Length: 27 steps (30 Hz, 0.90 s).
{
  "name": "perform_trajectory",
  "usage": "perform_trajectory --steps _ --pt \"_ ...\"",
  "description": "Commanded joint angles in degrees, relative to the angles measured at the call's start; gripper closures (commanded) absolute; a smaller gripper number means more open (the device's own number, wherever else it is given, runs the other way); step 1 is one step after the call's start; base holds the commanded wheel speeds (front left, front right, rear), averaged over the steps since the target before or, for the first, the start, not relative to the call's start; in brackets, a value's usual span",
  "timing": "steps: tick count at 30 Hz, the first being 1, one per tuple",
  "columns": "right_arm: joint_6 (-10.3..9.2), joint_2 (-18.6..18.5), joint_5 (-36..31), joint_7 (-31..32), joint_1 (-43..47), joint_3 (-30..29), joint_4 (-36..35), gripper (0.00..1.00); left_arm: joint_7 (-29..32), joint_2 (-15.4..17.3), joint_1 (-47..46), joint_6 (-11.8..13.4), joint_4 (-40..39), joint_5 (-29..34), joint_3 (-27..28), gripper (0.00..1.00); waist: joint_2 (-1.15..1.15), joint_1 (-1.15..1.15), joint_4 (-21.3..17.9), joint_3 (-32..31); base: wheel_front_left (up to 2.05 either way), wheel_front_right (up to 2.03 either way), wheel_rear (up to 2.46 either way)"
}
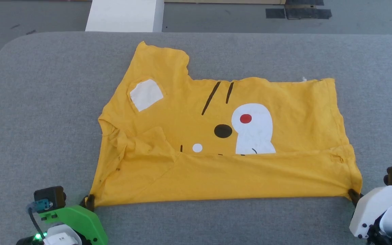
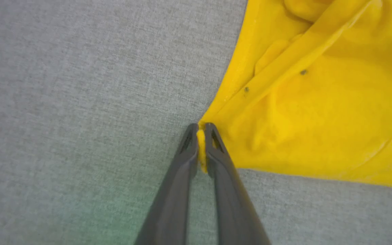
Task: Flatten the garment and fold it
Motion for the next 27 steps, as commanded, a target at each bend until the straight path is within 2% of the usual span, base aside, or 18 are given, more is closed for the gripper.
perform_trajectory --steps 1,7,8,12,15,18,20,24,27 --pt "-0.11 0.2 1.7 -1.8 0.4 0.3 2.0 0.0 0.5 -0.5 -0.2 -0.6 1.4 -0.8 -0.6 0.0 0.0 0.0 -0.4 -0.9 0.0 0.0 0.0" --pt "-0.11 0.2 4.2 -14.5 0.9 1.9 -0.3 0.0 -4.9 1.3 -1.6 -2.7 -1.3 0.6 0.8 0.0 0.0 0.0 -1.0 -2.1 0.0 0.0 0.0" --pt "-0.11 0.2 3.7 -22.2 1.2 3.6 -2.9 0.0 -8.6 3.2 -4.2 -4.0 -3.3 3.2 1.1 0.0 0.0 0.0 -1.5 -1.8 0.0 0.0 0.0" --pt "-0.11 -0.1 2.5 -31.3 0.3 6.3 -6.0 0.0 -11.5 5.7 -10.0 -6.1 -5.4 6.7 0.7 0.0 0.0 0.0 -2.6 0.1 0.0 0.0 0.0" --pt "-0.11 -1.5 2.1 -36.7 -1.6 8.4 -7.1 0.0 -11.9 7.5 -16.8 -8.9 -5.3 8.3 0.2 0.0 0.0 0.0 -3.8 3.0 0.0 0.0 0.0" --pt "-0.11 -2.5 2.3 -40.0 -4.2 10.3 -7.7 0.0 -11.0 9.0 -25.0 -12.3 -2.9 8.9 -0.4 0.0 0.0 0.0 -5.2 6.2 0.0 0.0 0.0" --pt "-0.11 -2.9 2.5 -41.0 -5.8 11.4 -7.9 0.0 -9.3 9.5 -29.7 -13.6 -1.5 9.0 -0.7 0.0 0.0 0.0 -6.3 8.4 0.0 0.0 0.0" --pt "-0.11 -3.9 2.5 -41.3 -10.0 14.7 -8.3 0.0 -3.1 11.0 -41.0 -16.7 2.5 9.2 -2.0 0.0 0.0 0.0 -8.9 13.6 0.0 0.0 0.0" --pt "-0.11 -4.0 2.3 -41.4 -12.8 16.6 -8.9 0.0 2.2 11.6 -48.0 -17.9 5.5 8.4 -2.3 0.0 0.0 0.0 -10.5 16.8 0.0 0.0 0.0"
